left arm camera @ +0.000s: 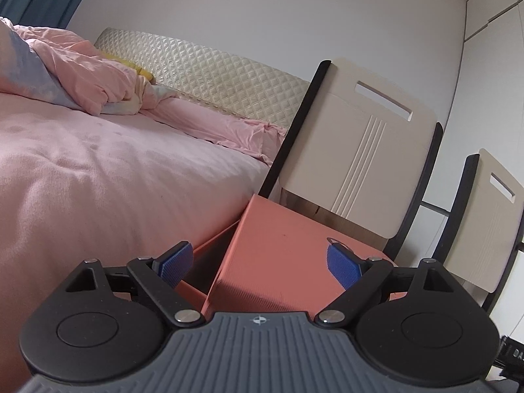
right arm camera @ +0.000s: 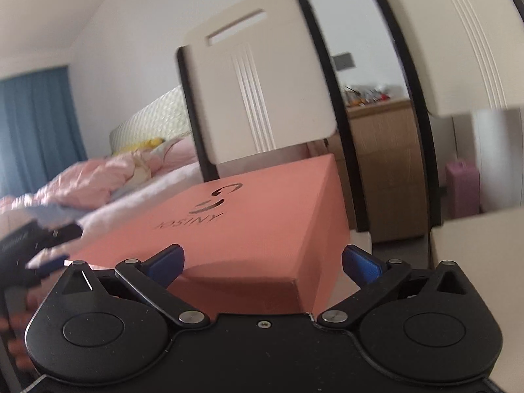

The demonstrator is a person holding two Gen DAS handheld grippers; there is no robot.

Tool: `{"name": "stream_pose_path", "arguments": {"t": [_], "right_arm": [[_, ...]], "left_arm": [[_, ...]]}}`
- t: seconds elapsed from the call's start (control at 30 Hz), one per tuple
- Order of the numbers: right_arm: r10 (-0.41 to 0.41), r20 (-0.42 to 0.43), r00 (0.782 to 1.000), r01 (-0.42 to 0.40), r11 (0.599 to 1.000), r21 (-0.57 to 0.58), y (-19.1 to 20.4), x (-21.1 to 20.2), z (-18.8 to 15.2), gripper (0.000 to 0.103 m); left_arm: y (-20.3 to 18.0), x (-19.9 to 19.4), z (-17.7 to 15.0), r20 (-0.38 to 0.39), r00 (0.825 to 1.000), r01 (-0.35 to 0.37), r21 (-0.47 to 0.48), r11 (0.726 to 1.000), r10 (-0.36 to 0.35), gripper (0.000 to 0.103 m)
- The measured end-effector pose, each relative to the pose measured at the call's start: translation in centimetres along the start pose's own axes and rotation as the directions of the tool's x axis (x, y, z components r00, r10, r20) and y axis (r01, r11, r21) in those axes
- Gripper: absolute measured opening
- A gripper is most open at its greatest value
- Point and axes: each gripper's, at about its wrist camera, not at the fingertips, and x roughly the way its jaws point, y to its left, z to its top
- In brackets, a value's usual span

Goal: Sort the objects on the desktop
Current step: 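Lower the held lid onto the box rim with both grippers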

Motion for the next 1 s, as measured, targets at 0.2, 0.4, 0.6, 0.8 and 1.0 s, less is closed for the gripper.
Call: {"name": "stream_pose_path", "arguments": {"t": [0.2,0.4,0.6,0.8,1.0], "right_arm": [[-0.089,-0.043,0.995,0.076,0.969,-0.235,1.9,-2.0,-1.5,0.102],[-0.104,-0.177,0.979,0.047,0.952,-0.302,2.7,-0.6,-4.5,0.102],[-0.113,-0.175,0.978,0.059,0.956,-0.288,3.0,0.7,-4.8,0.102],[-0.148,-0.162,0.976,0.103,0.961,-0.258,1.9,1.2,-4.7,0.101],[-0.209,-0.145,0.967,0.172,0.958,-0.230,-0.6,1.0,-4.5,0.101]], "left_arm": [[0.4,-0.3,0.0,0.015,1.000,-0.023,-0.025,0.999,0.024,0.091],[0.2,-0.3,-0.1,0.017,0.999,-0.030,-0.017,0.999,0.030,0.091],[-0.3,-0.5,-0.4,0.010,1.000,-0.018,0.010,1.000,0.018,0.091],[-0.6,-0.6,-0.5,0.005,0.999,0.048,0.027,0.998,-0.048,0.092],[-2.7,-0.9,-1.5,-0.009,0.994,0.113,0.165,0.980,-0.113,0.094]]}}
